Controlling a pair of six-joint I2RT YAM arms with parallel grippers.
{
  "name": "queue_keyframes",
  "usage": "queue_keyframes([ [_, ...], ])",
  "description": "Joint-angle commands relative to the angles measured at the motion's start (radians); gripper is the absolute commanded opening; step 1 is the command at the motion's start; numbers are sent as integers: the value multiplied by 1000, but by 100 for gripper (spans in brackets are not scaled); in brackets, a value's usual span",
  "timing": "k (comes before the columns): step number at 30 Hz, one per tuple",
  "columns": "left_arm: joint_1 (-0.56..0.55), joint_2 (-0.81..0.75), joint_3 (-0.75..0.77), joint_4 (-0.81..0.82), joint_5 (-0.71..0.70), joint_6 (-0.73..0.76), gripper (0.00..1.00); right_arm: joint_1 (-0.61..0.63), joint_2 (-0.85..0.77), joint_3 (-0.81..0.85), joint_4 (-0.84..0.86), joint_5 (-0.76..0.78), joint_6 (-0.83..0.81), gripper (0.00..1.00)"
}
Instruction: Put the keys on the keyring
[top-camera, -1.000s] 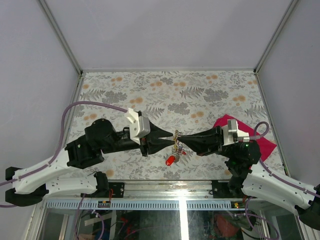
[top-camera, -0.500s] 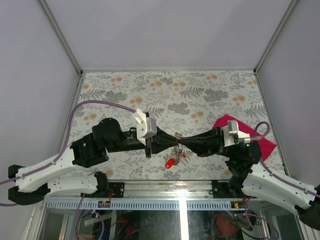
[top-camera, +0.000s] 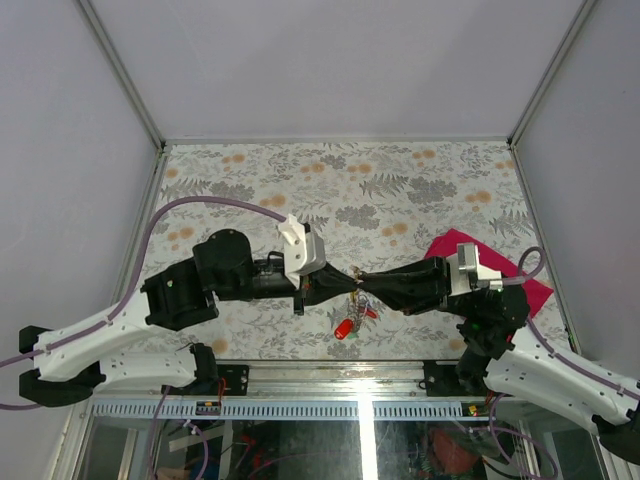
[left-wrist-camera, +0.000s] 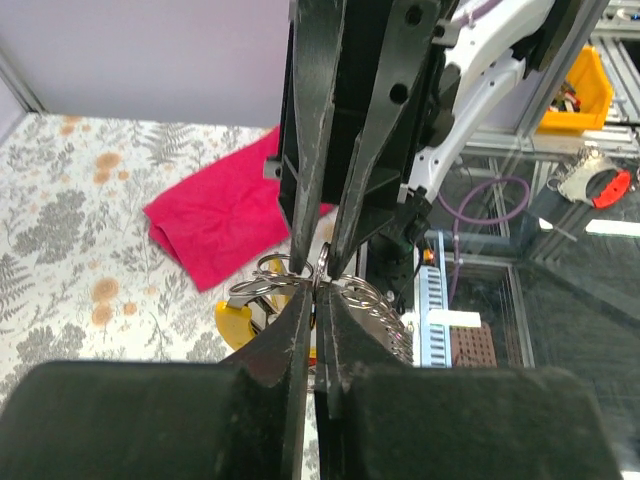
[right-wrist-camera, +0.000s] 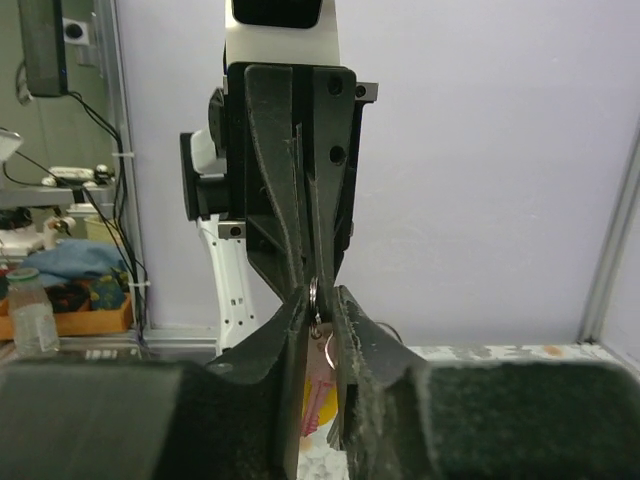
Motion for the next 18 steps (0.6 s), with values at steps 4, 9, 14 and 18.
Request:
queue_keyframes([
  [4, -4, 65, 188, -315, 0, 76, 0, -1, -95, 147, -417, 9, -205, 30],
  [9, -3, 170, 316, -548, -43, 113, 0, 0, -112, 178, -615, 7, -269, 34],
  [14, -4, 295, 456, -762, -106, 145, 0, 0, -101, 181, -701, 3, -302, 36],
  [18, -3, 348, 528, -844, -153, 157, 0, -1, -101, 147, -680, 1, -302, 37],
])
